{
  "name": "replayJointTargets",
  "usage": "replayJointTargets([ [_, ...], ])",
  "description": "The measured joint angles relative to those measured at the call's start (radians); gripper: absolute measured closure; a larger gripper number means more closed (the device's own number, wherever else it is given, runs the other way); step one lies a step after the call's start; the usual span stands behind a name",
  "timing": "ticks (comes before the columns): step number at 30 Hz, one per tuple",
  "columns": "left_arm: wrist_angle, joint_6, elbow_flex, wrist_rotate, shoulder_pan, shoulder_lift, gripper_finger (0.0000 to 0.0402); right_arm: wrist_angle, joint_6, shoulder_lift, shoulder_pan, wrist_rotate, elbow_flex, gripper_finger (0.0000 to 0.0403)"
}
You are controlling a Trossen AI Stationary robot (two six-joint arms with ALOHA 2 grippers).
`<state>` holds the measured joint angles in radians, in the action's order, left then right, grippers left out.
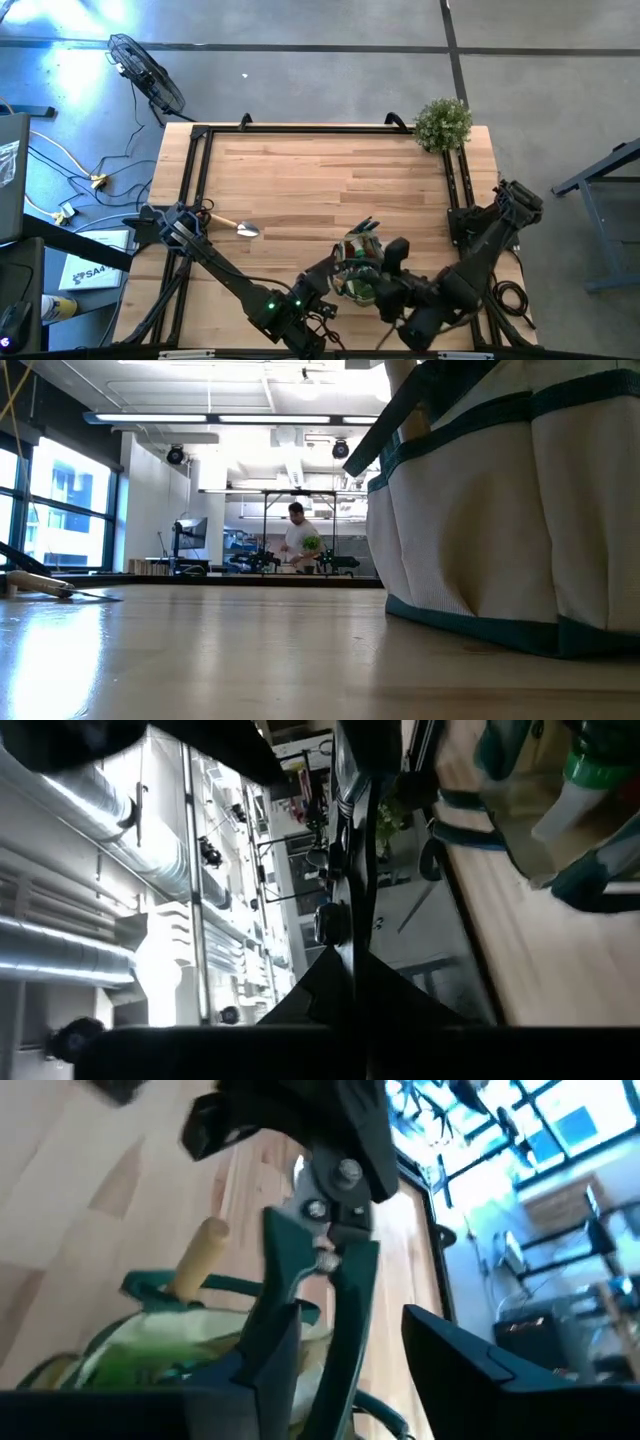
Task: Pick & Place Garden tools in Gardening bag
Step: Put the green shear scissors into the gardening bag
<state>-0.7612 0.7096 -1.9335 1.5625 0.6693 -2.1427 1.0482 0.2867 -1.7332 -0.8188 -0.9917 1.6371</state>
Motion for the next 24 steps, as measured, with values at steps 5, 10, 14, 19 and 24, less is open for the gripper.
replayJointTargets([
  [5,-0.003,-0.159,0.002,-0.033,0.01,0.033,0.0401,0.002,-0.058,0.002,-0.084,-0.027,0.001,0.0224],
  [10,-0.026,-0.422,0.002,-0.172,0.027,0.124,0.04,-0.03,-0.102,0.005,-0.176,-0.236,0.003,0.023],
  [14,-0.043,-0.721,0.001,-0.275,0.033,0.249,0.0401,-0.12,-0.203,0.0,-0.245,-0.419,0.0,0.0237],
  [19,-0.071,-0.954,-0.003,-0.357,0.028,0.35,0.0401,-0.246,-0.329,0.0,-0.289,-0.516,-0.002,0.0244],
  [24,0.055,-0.912,-0.001,-0.462,0.033,0.365,0.0401,-0.357,-0.388,-0.001,-0.289,-0.573,-0.002,0.0253],
])
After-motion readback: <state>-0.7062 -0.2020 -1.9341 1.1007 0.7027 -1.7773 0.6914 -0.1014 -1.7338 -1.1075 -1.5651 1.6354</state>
